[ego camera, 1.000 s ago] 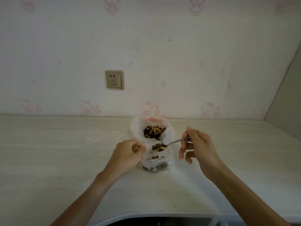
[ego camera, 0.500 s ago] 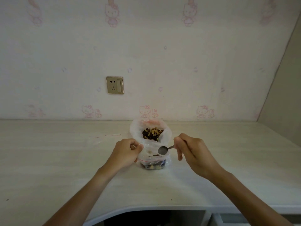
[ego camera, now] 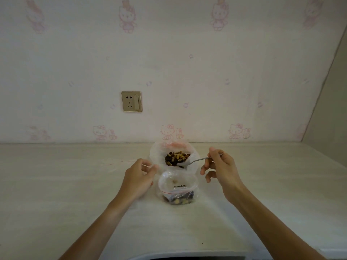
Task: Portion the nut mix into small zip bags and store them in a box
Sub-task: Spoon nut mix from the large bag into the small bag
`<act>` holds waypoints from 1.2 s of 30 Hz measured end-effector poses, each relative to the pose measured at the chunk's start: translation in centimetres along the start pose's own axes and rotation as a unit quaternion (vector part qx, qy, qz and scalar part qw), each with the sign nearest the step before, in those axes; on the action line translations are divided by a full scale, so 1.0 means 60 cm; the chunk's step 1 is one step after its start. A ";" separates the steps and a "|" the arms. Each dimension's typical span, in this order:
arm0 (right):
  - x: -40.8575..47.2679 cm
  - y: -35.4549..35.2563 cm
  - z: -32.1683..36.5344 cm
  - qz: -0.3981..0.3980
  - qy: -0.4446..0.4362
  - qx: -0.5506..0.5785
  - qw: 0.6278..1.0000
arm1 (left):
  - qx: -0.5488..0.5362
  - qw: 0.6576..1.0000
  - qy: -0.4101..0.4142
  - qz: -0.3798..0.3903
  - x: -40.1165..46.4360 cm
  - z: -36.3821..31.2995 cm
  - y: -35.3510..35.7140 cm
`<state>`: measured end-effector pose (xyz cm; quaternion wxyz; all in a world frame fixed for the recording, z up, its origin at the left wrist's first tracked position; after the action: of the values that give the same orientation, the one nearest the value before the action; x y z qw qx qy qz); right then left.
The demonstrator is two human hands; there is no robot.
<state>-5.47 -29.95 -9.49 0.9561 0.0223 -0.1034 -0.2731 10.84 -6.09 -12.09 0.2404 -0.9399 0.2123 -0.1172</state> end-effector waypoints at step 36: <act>0.080 0.029 -0.094 0.039 0.101 -0.001 0.994 | -0.092 0.992 0.087 0.016 0.061 -0.011 0.050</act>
<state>0.59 -31.04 -13.95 0.9717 0.0445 -0.0064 -0.2317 12.81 -10.42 -12.61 0.1351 -0.9407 0.2573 -0.1749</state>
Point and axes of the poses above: each hand's wrist, its own x-axis towards the middle knuckle, its own y-axis out of the palm, z = x × y, the point moved 10 cm from there along x, towards the middle knuckle, and after that the axes turned 7 degrees about z, right-handed, at the moved point
